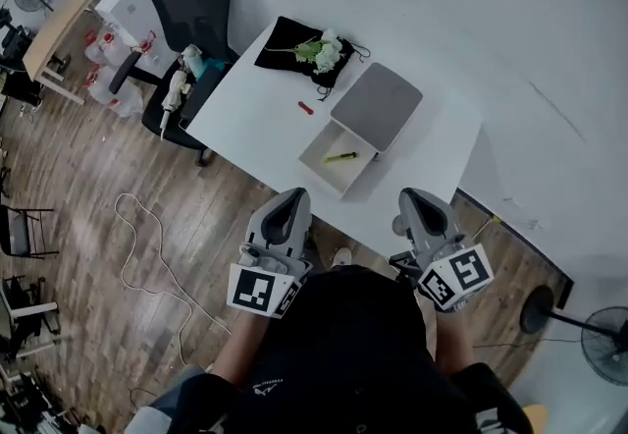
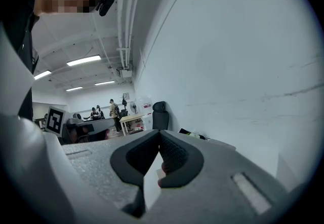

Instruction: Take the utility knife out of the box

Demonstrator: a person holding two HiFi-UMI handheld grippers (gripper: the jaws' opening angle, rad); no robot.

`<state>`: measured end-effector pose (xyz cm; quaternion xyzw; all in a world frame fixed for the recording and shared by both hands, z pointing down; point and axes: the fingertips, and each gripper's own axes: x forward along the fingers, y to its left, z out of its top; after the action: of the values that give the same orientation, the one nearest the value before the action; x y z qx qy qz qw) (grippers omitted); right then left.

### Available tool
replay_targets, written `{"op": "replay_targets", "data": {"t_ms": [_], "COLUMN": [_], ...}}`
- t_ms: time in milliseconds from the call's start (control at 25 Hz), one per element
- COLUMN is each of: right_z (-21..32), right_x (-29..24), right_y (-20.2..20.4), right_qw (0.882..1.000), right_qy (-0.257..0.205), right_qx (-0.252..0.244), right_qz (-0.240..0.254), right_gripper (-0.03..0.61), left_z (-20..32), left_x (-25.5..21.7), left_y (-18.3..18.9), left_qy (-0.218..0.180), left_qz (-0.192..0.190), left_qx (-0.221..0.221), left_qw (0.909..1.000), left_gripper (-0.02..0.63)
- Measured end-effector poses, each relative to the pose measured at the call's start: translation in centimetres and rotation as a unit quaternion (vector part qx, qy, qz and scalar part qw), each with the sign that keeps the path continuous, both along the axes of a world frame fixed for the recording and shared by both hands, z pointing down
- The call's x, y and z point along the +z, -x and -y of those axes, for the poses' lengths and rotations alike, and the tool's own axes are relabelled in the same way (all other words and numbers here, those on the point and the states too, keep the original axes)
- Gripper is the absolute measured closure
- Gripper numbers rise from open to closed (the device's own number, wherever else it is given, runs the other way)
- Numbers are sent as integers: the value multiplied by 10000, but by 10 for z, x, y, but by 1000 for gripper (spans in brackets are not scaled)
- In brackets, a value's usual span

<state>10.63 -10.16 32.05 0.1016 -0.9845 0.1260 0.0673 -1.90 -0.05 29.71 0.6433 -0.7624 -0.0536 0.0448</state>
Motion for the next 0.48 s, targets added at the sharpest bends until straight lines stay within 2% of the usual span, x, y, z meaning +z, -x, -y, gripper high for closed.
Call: {"op": "replay_targets", "data": {"t_ms": [240,480], "right_z": [26,45], "right_x": [1,9], "right_y": [23,62], "right_qw": [9972,9928], "right_qy": [69,41], "right_qx": [731,1132], "right_qz": [-167,-384], "right_gripper": [575,575], "left_z": [51,95], "left_x": [-1,4], "left_y": [30,63], "left_qy": [2,6], "left_qz": [-68,-142], "left_qx": [807,1451], "left_qw": [9967,9893], "left_gripper": [607,609]}}
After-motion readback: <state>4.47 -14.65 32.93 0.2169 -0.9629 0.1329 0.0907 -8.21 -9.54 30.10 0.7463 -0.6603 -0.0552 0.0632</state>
